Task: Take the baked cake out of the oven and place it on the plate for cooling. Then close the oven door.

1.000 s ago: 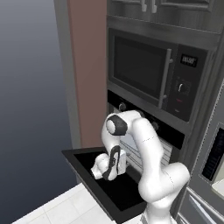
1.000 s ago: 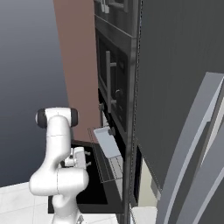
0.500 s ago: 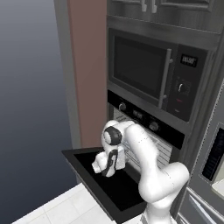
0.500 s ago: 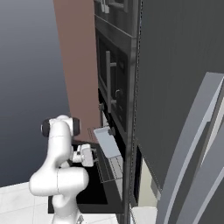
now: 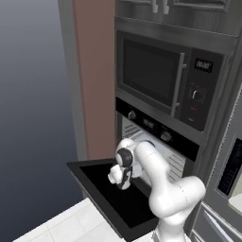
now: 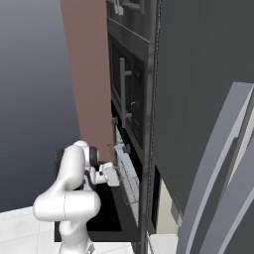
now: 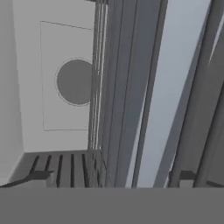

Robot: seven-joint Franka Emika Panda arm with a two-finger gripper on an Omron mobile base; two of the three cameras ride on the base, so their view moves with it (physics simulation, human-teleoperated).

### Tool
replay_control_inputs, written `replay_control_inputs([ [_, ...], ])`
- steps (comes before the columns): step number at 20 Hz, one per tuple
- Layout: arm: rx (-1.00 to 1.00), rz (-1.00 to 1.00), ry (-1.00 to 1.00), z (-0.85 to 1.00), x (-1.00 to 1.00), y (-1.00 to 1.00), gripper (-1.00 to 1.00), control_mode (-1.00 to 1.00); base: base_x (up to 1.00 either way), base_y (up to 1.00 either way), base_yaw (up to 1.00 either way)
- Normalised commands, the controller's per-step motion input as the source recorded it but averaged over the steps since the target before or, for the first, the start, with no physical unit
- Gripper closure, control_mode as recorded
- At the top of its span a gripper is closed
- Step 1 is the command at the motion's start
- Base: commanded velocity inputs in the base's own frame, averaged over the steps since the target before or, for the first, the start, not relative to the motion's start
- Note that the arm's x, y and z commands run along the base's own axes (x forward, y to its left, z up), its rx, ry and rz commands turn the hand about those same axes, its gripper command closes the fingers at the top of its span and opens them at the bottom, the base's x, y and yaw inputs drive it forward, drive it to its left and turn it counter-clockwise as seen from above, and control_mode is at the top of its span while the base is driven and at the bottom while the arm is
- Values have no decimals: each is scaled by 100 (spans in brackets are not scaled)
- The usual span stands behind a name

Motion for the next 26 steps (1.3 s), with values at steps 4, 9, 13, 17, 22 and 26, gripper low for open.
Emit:
replay_control_inputs([
  [4, -2, 0, 0, -39, 78, -45, -100, -100, 0, 0, 0],
  [9, 0, 0, 3, -22, 81, -46, -100, -100, 0, 0, 0],
  [13, 0, 0, 6, -3, 54, -34, -100, -100, 0, 0, 0],
  [17, 5, 0, 5, 7, -39, 3, -100, -100, 0, 0, 0],
  [22, 7, 5, 6, 12, -88, 39, -100, -100, 0, 0, 0],
  [26, 6, 8, 10, 23, -78, 68, -100, -100, 0, 0, 0],
])
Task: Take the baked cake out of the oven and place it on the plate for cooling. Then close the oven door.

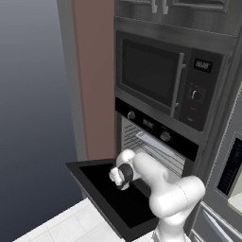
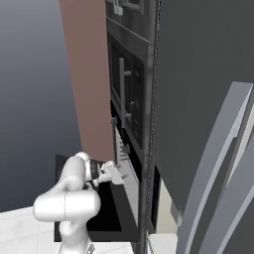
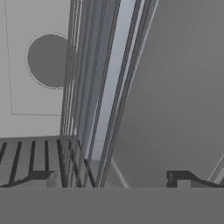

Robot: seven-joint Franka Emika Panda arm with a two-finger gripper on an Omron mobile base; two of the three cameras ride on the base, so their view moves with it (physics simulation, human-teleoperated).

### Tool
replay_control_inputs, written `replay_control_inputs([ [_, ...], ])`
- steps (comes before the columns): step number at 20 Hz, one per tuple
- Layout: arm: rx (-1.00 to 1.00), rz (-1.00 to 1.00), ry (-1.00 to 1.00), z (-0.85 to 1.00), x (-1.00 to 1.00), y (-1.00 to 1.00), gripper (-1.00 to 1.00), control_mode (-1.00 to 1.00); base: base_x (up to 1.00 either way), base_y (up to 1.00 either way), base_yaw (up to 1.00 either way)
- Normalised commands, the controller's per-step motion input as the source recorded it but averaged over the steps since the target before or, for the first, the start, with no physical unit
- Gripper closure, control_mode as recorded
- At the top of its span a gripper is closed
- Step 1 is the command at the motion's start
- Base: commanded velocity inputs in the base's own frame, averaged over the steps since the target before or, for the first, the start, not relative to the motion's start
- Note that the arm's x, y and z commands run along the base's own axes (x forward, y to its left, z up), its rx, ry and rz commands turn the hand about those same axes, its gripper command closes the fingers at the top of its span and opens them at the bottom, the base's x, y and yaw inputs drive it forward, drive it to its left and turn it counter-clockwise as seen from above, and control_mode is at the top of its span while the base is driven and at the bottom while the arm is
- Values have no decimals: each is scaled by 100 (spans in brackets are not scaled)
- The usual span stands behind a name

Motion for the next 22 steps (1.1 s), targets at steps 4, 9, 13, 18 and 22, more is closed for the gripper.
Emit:
replay_control_inputs([
  [4, 11, 18, 12, 48, -74, 65, -100, -100, 0, 0, 0],
  [9, 18, 25, 6, 90, -65, 54, -100, -100, 0, 0, 0],
  [13, 25, 22, 1, 100, -44, 40, -100, -100, 0, 0, 0],
  [18, 28, 18, 0, 100, -30, 22, -100, -100, 0, 0, 0],
  [22, 22, 17, 0, 100, -64, 39, -100, -100, 0, 0, 0],
])
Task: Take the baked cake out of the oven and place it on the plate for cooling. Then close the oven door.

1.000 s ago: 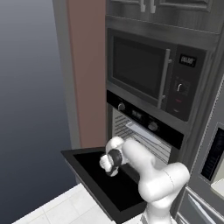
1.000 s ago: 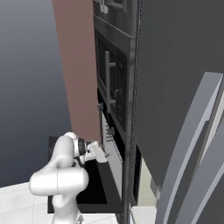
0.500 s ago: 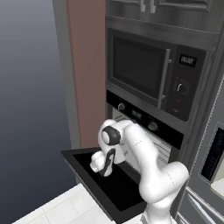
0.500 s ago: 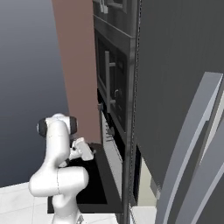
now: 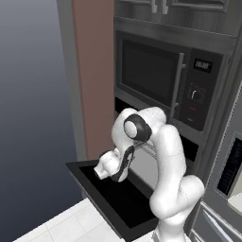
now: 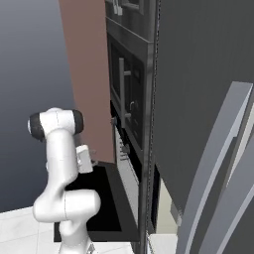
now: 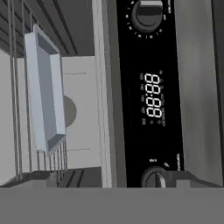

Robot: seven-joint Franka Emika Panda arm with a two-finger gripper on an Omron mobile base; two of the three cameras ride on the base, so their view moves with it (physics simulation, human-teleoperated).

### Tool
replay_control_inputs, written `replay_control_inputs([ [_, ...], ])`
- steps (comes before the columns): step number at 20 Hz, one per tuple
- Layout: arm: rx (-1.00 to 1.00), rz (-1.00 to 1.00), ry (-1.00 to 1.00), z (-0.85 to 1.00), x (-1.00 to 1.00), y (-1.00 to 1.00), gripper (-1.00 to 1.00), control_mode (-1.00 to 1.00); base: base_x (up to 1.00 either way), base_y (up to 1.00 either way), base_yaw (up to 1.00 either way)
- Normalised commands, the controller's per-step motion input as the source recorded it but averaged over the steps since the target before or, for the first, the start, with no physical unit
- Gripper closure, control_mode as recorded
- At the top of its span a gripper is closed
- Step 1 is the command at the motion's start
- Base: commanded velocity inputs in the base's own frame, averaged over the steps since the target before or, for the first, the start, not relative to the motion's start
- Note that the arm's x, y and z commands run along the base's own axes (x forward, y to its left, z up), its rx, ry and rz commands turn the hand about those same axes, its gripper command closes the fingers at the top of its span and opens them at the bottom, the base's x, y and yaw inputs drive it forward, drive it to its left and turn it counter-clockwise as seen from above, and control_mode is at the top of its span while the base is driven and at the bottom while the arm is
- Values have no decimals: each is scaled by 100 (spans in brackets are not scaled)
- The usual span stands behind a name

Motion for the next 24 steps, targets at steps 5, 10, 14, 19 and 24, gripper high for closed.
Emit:
replay_control_inputs([
  [5, 15, 12, 0, 95, -94, 53, -100, -100, 0, 0, 0],
  [10, 6, 2, 8, 76, -100, 66, -100, -100, 0, 0, 0],
  [14, 3, 0, 26, 55, -92, 79, -100, -100, 0, 0, 0],
  [19, 1, 0, 33, 27, -70, 85, -100, -100, 0, 0, 0],
  [24, 0, 0, 25, -20, -33, 83, -100, -100, 0, 0, 0],
])
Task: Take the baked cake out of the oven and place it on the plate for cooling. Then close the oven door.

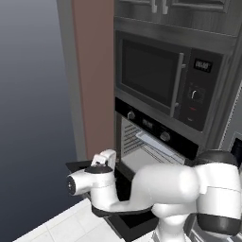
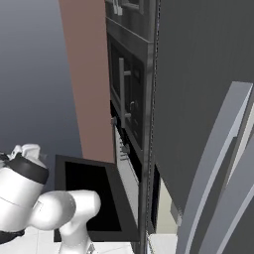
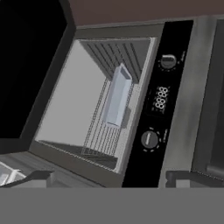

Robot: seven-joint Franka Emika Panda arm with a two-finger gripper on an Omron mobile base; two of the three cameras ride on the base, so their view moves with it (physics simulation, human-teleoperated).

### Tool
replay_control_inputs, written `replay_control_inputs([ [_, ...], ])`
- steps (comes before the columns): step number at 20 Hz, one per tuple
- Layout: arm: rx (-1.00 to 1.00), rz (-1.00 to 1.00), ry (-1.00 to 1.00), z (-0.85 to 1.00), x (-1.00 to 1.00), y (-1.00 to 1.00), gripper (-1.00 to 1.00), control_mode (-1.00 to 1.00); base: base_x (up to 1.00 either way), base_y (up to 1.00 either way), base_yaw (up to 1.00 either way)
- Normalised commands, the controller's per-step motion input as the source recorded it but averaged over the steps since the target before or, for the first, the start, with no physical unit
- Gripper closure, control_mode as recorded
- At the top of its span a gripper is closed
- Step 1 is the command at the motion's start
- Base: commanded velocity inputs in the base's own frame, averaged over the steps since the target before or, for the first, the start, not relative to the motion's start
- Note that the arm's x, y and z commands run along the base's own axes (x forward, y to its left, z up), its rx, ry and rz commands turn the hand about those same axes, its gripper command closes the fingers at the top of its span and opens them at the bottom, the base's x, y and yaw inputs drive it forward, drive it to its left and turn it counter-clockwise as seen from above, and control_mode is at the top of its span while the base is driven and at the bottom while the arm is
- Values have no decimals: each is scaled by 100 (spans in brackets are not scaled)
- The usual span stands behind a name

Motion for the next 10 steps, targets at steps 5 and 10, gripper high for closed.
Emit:
replay_control_inputs([
  [5, -1, 0, 23, -85, 0, 81, -100, -100, 0, 0, 0],
  [10, 0, 0, 19, -79, -6, 82, -100, -100, 0, 0, 0],
])
